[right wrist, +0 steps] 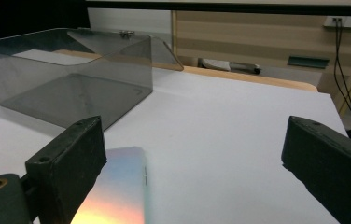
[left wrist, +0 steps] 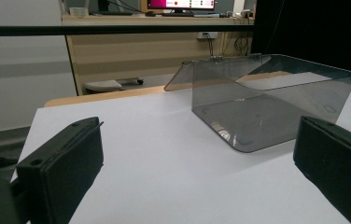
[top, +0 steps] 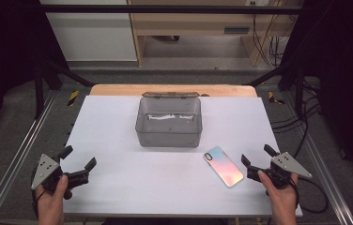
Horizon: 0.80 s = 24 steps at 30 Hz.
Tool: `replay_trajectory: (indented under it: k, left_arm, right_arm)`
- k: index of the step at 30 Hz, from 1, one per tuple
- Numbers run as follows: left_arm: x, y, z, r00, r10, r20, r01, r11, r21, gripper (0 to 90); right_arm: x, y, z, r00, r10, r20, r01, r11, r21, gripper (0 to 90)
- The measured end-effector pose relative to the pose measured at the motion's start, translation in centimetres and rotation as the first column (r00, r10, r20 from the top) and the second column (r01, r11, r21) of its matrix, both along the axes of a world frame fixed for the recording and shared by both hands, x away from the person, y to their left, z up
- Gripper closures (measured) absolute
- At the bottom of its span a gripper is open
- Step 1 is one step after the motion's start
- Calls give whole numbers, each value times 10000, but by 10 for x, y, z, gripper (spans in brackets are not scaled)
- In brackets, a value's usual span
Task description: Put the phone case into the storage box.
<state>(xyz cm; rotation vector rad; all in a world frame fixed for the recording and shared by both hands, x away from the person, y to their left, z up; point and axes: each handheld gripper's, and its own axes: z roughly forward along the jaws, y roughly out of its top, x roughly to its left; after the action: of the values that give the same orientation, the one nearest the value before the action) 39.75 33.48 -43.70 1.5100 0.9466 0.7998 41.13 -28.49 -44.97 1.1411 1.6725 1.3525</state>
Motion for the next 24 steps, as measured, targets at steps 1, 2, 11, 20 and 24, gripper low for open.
replay_trajectory:
  k: [1, 2, 11, 20, 24]
  left_arm:
    - [0, 0, 0, 10000, 5, -38, -6, 10000, -27, 17]
    - [0, 1, 0, 10000, 9, -78, -9, 10000, -81, 17]
    - [1, 0, 0, 9999, -11, -132, 11, 10000, -37, 17]
    - [1, 1, -1, 9998, 70, -180, -70, 10000, -11, 17]
    - [1, 2, 0, 9998, 113, -167, -113, 9999, -11, 17]
  right_arm:
    - [0, 0, 0, 9999, -99, -38, 99, 9999, 24, 65]
    - [0, -1, 0, 9997, -223, -63, 223, 9997, 33, 63]
    - [1, -4, -1, 9957, -705, -600, 714, 9974, 132, 74]
    - [5, -5, -2, 9803, -1596, -1161, 1597, 9871, -86, 204]
    - [5, -5, -3, 9799, -1348, -1469, 1358, 9907, -33, 342]
